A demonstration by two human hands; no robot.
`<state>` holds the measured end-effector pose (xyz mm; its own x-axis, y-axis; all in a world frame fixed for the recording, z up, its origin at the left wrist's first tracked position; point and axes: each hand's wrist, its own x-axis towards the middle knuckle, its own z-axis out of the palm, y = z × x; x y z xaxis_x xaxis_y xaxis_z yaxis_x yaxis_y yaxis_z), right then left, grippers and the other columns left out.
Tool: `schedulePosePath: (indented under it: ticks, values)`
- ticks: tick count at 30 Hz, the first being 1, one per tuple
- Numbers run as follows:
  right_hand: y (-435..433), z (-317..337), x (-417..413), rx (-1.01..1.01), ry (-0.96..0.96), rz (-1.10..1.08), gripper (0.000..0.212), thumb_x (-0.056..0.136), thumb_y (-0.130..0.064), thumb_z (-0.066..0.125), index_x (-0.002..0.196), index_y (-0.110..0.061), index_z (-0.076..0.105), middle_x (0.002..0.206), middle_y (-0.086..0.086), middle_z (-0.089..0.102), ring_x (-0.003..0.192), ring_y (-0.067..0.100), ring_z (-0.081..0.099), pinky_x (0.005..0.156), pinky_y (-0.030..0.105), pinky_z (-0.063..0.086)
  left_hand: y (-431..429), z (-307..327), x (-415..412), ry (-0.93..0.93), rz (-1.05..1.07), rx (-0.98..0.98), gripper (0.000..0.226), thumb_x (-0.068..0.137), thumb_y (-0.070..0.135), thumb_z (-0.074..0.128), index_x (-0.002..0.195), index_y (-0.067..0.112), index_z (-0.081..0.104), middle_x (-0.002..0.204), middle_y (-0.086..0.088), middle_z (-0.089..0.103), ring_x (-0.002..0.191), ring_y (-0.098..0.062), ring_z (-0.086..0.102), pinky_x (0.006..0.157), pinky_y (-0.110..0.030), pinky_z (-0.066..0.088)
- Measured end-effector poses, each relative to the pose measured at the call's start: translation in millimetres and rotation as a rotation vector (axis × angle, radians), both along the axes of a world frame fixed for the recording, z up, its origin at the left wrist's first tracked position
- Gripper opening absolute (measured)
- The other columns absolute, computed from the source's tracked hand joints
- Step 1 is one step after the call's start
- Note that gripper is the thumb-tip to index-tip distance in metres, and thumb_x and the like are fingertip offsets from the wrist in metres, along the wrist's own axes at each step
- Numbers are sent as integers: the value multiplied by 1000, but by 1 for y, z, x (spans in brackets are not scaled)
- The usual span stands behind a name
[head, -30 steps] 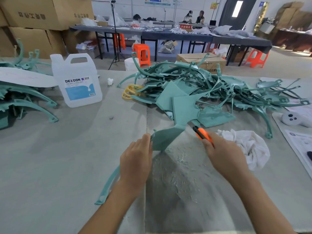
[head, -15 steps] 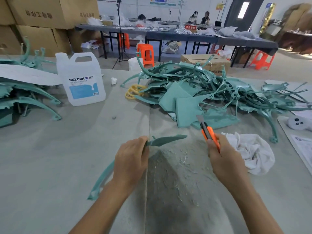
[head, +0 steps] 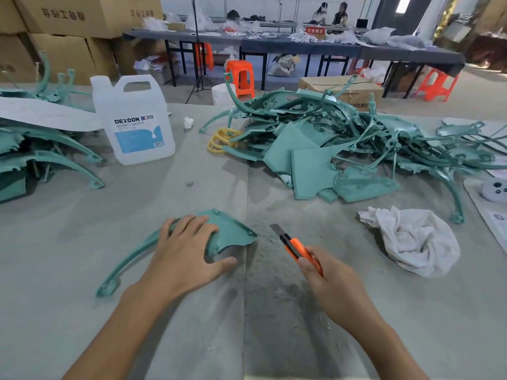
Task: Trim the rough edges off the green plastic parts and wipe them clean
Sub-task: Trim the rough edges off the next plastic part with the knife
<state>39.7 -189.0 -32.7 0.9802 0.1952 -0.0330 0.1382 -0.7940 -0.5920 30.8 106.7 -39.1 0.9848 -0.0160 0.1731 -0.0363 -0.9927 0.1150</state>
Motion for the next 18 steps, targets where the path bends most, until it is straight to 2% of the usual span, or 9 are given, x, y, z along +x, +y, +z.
schedulePosePath:
  ticks: [2, 4, 6, 8, 10, 14, 18]
  values:
    - [2, -1, -1, -16, 11, 19, 19, 104, -48, 43, 105, -32, 53, 73, -7, 60, 73, 15, 60, 68, 36, 46, -7, 5, 10, 29, 2, 40, 95, 67, 101, 16, 136, 43, 46, 160, 6, 30, 148, -21, 19, 119, -51, 5]
    - [3, -3, -3, -30, 22, 39, 17, 104, -49, 42, 104, -34, 51, 74, -8, 59, 75, 16, 60, 71, 38, 48, -11, 7, 21, 106, 20, 69, 93, 67, 99, 18, 141, 46, 40, 164, 7, 22, 150, -24, 13, 117, -57, 4]
    - [6, -6, -4, -33, 22, 66, 13, 105, -48, 41, 102, -37, 47, 74, -10, 58, 76, 16, 60, 70, 38, 49, -11, 5, 28, 152, 46, 95, 84, 70, 92, 19, 138, 49, 40, 160, 12, 30, 147, -21, 23, 114, -58, 12]
    - [10, -8, -4, -33, 0, 82, 8, 106, -47, 40, 112, -48, 45, 75, -16, 55, 78, 14, 59, 65, 32, 45, -10, 2, 32, 124, 68, 76, 74, 73, 86, 21, 133, 49, 45, 152, 19, 42, 139, -15, 35, 108, -54, 21]
    - [17, -8, -2, 4, -25, 84, 28, 106, -47, 40, 133, -53, 40, 81, -18, 58, 79, 12, 59, 63, 28, 42, -7, 2, 35, 93, 82, -3, 68, 75, 83, 25, 129, 49, 50, 145, 22, 50, 134, -13, 43, 103, -49, 26]
    - [31, -8, 5, 76, -55, 86, 37, 106, -44, 42, 142, -51, 41, 83, -15, 62, 80, 16, 62, 72, 36, 49, 0, 8, 43, 96, 107, -180, 62, 72, 81, 33, 123, 52, 54, 135, 26, 58, 126, -12, 52, 97, -43, 33]
    - [40, -9, 8, 123, -98, 89, 38, 106, -43, 43, 143, -49, 44, 77, -17, 60, 72, 7, 57, 67, 30, 44, 2, 11, 45, 121, 109, -217, 64, 71, 82, 33, 124, 52, 54, 132, 21, 62, 122, -16, 55, 96, -41, 35]
